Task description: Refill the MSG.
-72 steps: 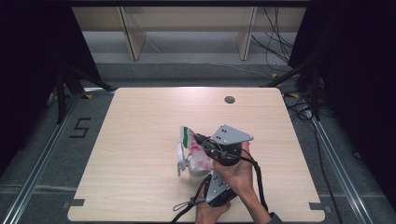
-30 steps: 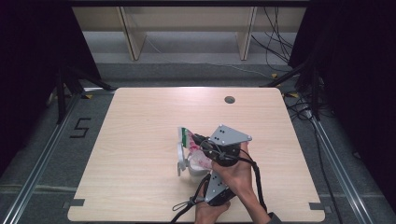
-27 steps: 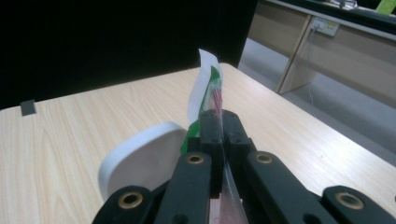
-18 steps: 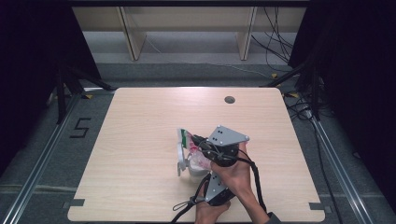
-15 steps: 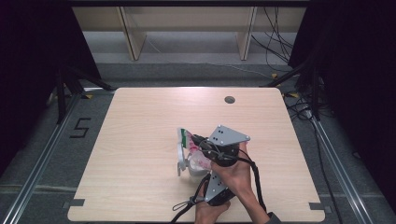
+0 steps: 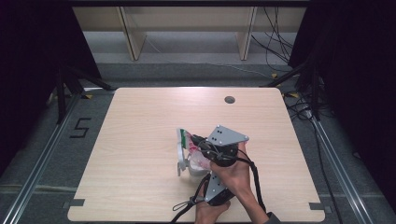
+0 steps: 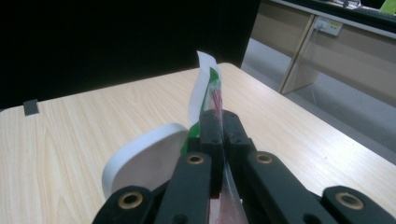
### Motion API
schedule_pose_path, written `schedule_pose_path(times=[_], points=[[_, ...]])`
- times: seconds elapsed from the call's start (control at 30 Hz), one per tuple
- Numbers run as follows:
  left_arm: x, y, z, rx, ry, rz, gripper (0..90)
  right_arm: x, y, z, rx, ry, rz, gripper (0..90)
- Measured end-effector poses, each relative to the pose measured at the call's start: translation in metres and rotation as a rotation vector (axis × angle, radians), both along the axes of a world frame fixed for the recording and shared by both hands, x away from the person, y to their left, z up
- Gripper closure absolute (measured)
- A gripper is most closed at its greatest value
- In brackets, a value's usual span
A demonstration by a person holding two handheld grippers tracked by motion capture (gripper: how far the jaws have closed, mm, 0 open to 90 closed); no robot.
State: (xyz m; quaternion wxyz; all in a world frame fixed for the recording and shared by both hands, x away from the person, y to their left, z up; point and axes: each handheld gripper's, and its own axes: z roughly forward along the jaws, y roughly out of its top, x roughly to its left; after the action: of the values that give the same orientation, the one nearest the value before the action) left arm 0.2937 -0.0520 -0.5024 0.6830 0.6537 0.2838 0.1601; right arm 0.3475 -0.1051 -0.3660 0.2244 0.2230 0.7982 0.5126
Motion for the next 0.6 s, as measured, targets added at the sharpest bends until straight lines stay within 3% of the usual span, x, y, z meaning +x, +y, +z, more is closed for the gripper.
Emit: schedule_pose_path(times=[0.2, 0.23, 0.33, 0.37, 0.5, 0.53, 0.6], points=[[-0.0011, 0.0018, 0.0011, 0.016, 0.004, 0.011, 75.6, 0.0001, 0.0008, 0.0001, 0.008, -0.012, 0.001, 90.0], [-0.0010, 0.0009, 0.0007, 0.004, 0.005, 0.012, 75.5, -0.0010, 0.0017, -0.0008, 0.016, 0.003, -0.015, 90.0], [-0.0006, 0.0021, 0.0004, 0.016, 0.001, 0.013, 75.6, -0.0001, 0.0016, -0.0004, 0.008, -0.012, 0.009, 90.0], [-0.0008, 0.0025, 0.0008, 0.018, 0.001, 0.013, 75.6, -0.0018, 0.0018, -0.0001, 0.023, 0.006, -0.012, 90.0], [-0.0008, 0.0019, 0.0003, 0.014, 0.000, 0.013, 75.6, -0.0007, 0.0020, -0.0007, 0.014, 0.003, -0.001, 90.0], [-0.0010, 0.0021, 0.0004, 0.015, 0.001, 0.012, 75.6, -0.0019, 0.0010, 0.0002, 0.016, 0.032, -0.008, 90.0], [0.0001, 0.0016, 0.0003, 0.006, -0.008, 0.005, 75.6, 0.0005, 0.0004, 0.0003, 0.022, -0.003, 0.004, 90.0]])
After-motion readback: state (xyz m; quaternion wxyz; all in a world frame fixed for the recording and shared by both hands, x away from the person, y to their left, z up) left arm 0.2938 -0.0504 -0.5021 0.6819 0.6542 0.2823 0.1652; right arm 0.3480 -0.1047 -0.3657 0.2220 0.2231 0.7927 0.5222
